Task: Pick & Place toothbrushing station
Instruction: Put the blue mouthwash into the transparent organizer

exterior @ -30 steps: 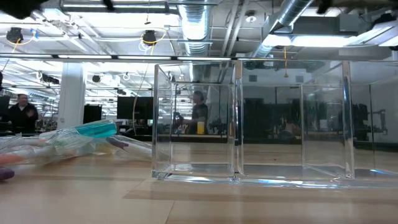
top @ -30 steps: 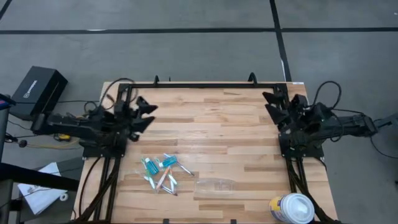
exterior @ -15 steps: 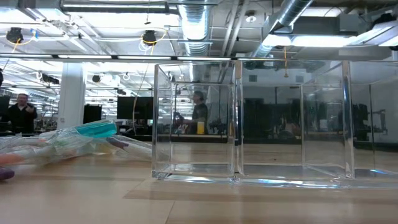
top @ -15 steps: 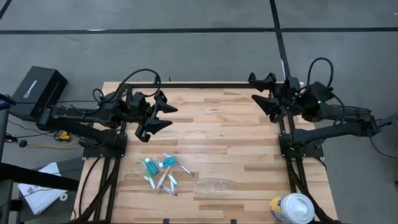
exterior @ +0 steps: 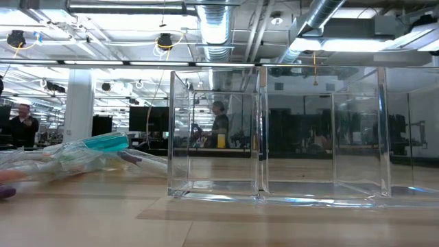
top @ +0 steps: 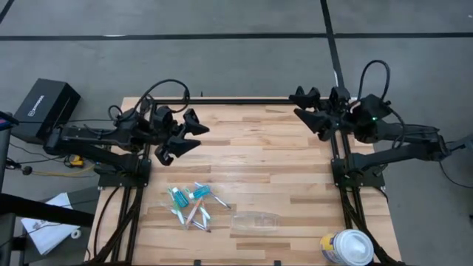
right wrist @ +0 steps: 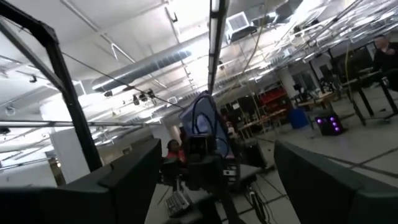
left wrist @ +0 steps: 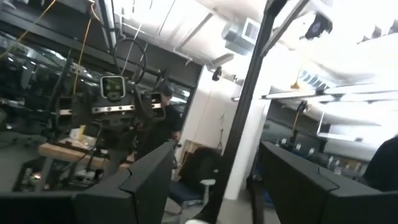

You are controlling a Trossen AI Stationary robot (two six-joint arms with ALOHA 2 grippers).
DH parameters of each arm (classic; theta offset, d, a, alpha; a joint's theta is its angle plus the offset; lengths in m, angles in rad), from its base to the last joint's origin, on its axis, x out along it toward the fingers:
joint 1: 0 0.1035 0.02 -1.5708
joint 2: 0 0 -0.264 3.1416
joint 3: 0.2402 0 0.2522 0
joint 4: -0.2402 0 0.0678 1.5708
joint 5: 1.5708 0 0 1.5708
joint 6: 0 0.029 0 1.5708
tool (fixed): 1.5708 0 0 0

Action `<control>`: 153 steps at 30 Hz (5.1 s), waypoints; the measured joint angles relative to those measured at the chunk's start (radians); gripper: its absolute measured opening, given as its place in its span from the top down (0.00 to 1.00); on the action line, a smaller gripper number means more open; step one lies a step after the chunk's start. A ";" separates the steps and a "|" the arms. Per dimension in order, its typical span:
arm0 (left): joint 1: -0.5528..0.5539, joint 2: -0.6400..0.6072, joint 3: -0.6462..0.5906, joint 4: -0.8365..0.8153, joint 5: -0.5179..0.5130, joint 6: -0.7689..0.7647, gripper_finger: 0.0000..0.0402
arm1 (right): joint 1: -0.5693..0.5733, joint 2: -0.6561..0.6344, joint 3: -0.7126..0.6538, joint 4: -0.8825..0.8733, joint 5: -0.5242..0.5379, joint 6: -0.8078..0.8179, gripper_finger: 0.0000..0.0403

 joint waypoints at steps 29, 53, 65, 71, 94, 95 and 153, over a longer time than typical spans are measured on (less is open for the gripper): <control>0.012 0.058 0.016 -0.154 -0.030 -0.097 0.42 | -0.139 0.138 0.154 0.004 -0.215 0.072 0.25; -0.184 0.206 -0.032 -1.386 -0.132 -0.011 0.44 | -0.163 0.394 0.705 -0.432 -0.397 -0.089 0.25; -0.245 0.312 -0.047 -1.422 -0.122 -0.148 0.43 | -0.158 0.392 0.705 -0.432 -0.396 -0.087 0.25; -0.250 0.345 -0.047 -1.374 -0.107 -0.166 0.42 | -0.158 0.392 0.705 -0.430 -0.400 -0.087 0.25; -0.312 0.493 -0.047 -1.320 -0.108 -0.175 0.42 | -0.158 0.392 0.705 -0.430 -0.447 -0.087 0.25; -0.312 0.499 -0.047 -1.315 -0.110 -0.182 0.42 | -0.158 0.392 0.705 -0.430 -0.447 -0.087 0.25; 0.117 -0.096 -0.126 -0.486 0.117 -0.665 0.79 | -0.195 0.400 0.707 -0.652 -0.445 -0.182 0.25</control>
